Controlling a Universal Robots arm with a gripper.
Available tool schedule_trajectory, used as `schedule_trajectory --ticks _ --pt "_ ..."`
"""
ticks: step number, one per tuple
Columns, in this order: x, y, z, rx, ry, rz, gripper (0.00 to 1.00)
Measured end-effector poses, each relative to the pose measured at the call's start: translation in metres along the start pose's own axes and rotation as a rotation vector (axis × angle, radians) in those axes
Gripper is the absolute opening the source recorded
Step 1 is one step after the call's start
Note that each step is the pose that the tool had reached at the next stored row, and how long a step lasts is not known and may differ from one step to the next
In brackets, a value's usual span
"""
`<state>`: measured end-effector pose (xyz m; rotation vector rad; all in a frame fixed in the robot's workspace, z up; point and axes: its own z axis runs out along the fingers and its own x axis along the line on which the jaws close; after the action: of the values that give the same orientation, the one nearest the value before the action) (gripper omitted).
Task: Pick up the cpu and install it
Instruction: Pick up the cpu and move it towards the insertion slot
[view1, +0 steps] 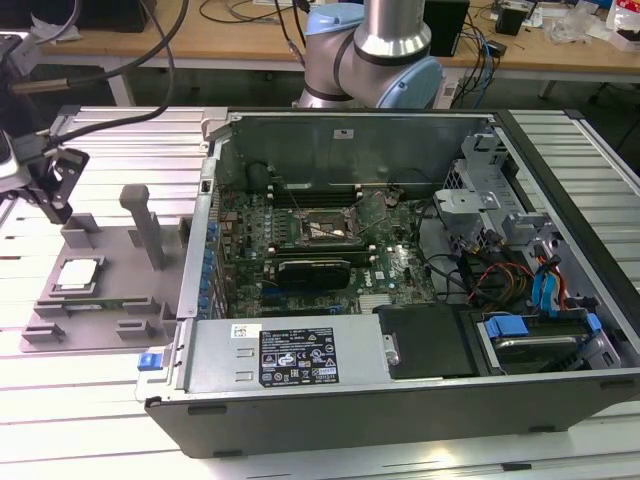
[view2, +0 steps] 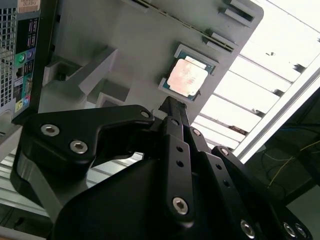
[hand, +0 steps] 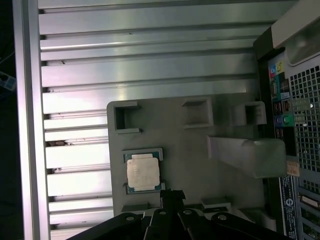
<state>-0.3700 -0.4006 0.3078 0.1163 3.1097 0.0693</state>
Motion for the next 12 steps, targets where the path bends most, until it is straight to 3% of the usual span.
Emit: schedule_trajectory --ticks 12 --pt "0.0023 -0.0004 0.0057 0.0000 0.0000 0.000 0.11"
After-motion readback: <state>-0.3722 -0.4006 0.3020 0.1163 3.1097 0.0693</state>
